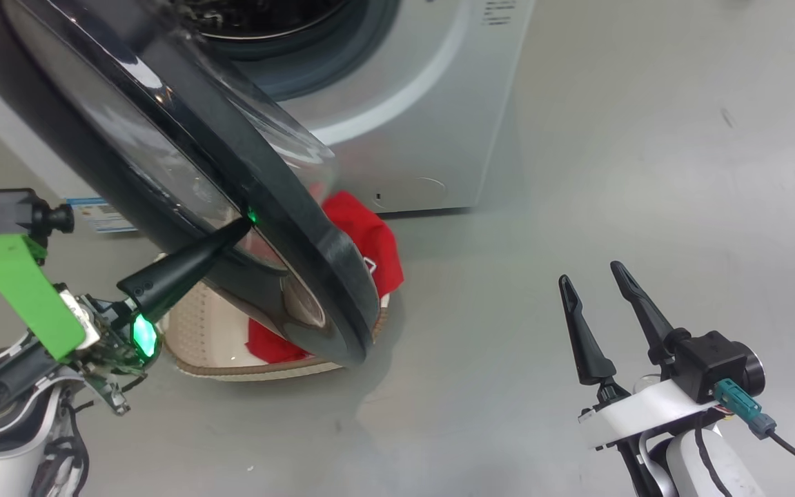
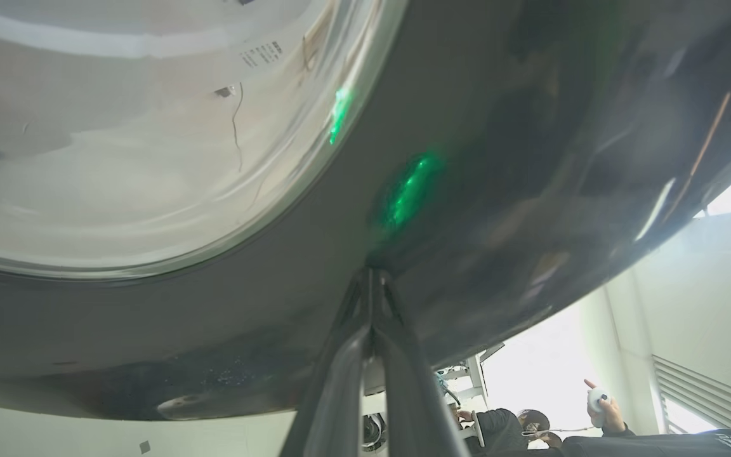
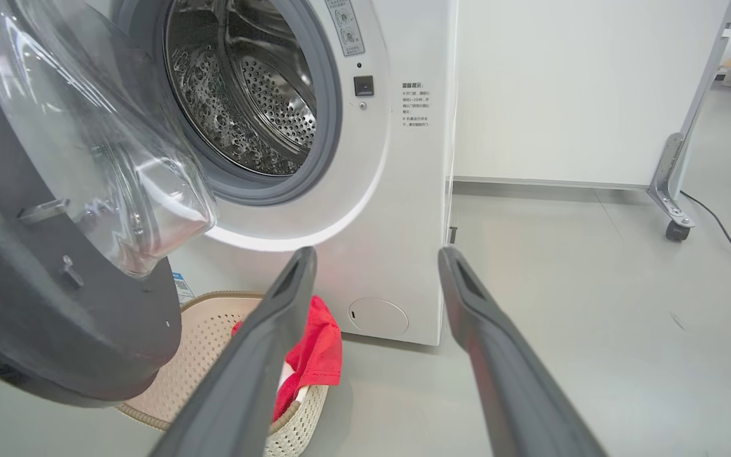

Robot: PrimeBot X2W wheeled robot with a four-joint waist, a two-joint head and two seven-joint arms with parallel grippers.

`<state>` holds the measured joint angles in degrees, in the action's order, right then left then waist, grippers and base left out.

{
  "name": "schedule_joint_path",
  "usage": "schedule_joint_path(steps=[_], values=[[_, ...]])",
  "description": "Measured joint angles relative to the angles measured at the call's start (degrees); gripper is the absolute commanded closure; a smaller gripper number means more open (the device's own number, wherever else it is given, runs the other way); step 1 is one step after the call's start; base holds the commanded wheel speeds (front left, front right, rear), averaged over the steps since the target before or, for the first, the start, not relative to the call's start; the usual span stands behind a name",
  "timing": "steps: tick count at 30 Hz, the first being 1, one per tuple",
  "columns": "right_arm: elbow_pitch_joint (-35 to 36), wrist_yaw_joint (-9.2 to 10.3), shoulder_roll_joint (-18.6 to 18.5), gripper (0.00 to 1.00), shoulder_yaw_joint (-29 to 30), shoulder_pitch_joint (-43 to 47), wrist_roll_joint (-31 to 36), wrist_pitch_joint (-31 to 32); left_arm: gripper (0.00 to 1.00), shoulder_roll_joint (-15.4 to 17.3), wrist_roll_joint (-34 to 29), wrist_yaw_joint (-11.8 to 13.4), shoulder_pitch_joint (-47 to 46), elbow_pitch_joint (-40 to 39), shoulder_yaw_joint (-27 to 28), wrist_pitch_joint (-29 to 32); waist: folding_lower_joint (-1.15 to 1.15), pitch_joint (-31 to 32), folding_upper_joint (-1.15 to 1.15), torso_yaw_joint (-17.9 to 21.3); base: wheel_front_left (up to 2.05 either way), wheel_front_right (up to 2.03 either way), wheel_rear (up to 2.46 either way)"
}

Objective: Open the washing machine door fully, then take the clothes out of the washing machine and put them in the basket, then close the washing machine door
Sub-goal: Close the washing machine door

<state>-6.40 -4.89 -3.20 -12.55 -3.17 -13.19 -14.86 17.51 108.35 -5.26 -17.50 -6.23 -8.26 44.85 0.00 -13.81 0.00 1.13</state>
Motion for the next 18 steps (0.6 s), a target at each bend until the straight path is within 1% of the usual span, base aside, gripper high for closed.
schedule_joint_path(steps=[8,18], values=[[0.24,0.01,0.18,0.00,-0.09,-0.26,-0.92,0.00,1.00,0.11,-0.55,2.02,-3.33,0.74,0.75,-1.56,0.00,-1.71,0.00,5.18,0.00,0.00,0.00],[0.83,0.00,0.42,0.00,-0.57,-2.89,-1.58,0.00,1.00,-0.03,-1.31,5.56,-10.63,4.11,2.43,-4.23,0.00,-4.94,0.00,9.39,0.00,0.00,0.00]])
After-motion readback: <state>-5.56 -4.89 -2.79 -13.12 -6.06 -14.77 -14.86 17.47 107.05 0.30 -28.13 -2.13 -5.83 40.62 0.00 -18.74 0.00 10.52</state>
